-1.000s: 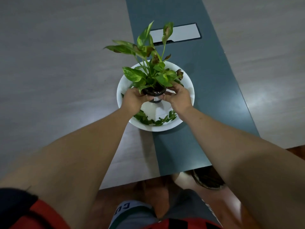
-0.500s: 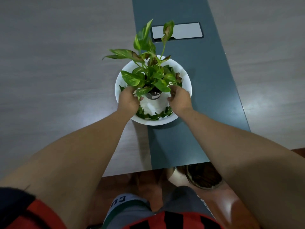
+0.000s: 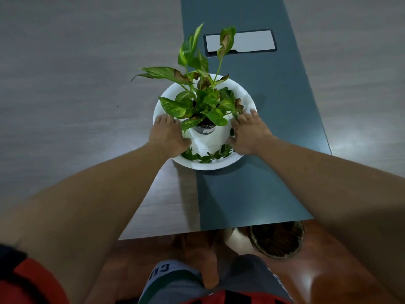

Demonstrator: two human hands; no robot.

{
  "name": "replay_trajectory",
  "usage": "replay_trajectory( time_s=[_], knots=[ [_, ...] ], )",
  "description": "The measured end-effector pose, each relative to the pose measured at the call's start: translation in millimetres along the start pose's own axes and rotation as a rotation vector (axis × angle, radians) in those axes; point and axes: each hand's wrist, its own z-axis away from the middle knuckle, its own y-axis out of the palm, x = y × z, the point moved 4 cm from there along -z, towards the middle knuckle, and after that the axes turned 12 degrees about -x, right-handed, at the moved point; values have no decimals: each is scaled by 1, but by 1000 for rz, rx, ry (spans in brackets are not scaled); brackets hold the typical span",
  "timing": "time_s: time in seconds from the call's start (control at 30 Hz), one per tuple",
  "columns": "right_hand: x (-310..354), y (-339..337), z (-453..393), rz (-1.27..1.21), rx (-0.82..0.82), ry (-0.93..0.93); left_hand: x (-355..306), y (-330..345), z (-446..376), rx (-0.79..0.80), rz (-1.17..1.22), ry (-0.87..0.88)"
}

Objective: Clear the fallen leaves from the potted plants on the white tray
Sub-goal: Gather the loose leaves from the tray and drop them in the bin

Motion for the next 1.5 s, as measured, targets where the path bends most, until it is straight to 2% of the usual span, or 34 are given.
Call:
replay_trajectory(
  time_s=[0.07, 0.2, 0.3, 0.47, 0.67, 0.77, 0.87, 0.97, 1.07, 1.23, 1.5],
  knots=[
    [8, 0, 10, -57, 6, 16, -6, -5, 7, 18, 19, -63],
    [20, -2, 27, -122, 30, 66, -25, -1, 27, 109, -215, -4],
    [27, -3, 28, -184, 16, 101, -39, 4, 36, 112, -270, 1],
    [35, -4, 23, -289, -12, 131, -49, 8, 36, 117, -108, -108],
    [20, -4, 21, -484, -34, 201, -53, 11, 34, 140, 5, -84],
    [12, -7, 18, -578, -30, 264, -43, 11, 31, 126, 140, -156],
    [18, -10, 21, -556, -18, 270, -35, 9, 30, 91, 246, -237],
    [33, -2, 24, -390, 67, 242, -42, 6, 33, 214, 211, -233],
    [41, 4, 24, -359, -1, 275, -47, 6, 34, 278, 150, -189],
    [50, 6, 24, -387, -64, 300, -52, 8, 39, 201, 139, -165],
    [39, 12, 16, -607, -64, 232, -65, 18, 44, 106, 176, -181]
  ],
)
